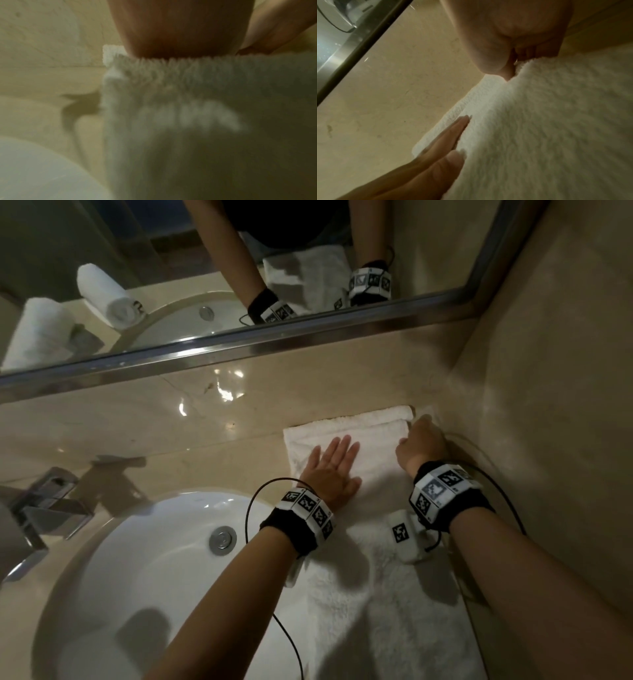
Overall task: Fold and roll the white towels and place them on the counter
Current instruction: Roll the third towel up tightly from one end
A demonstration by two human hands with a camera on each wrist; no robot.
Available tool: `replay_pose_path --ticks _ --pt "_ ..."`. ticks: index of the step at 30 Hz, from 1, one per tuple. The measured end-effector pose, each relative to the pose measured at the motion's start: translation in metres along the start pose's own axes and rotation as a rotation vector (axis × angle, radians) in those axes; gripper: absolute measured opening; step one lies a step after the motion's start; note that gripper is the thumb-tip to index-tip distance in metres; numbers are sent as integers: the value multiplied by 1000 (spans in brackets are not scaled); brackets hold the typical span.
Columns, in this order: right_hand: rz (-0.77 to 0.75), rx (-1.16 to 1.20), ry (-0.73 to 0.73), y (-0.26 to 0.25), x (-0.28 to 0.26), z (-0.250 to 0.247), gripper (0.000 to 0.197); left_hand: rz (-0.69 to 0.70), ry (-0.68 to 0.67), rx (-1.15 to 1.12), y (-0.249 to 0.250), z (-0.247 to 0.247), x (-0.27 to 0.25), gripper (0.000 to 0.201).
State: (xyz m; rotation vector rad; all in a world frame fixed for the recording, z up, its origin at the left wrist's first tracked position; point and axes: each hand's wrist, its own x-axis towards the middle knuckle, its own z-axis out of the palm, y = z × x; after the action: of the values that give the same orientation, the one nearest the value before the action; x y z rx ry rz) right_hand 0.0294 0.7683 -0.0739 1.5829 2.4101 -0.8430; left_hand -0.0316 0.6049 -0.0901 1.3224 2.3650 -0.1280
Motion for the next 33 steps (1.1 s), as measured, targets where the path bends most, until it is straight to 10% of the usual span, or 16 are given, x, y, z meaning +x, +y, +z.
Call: replay_pose_path --ticks 17,27,33 --pt "60 117 1 -13 7 -11 48 -88 -22 -49 4 -21 14 87" --pt "-222 -57 97 -13 24 -13 49 -286 463 -579 -46 -37 7 39" --pt "-243 127 122 -2 30 -11 38 -332 310 -354 -60 -39 8 37"
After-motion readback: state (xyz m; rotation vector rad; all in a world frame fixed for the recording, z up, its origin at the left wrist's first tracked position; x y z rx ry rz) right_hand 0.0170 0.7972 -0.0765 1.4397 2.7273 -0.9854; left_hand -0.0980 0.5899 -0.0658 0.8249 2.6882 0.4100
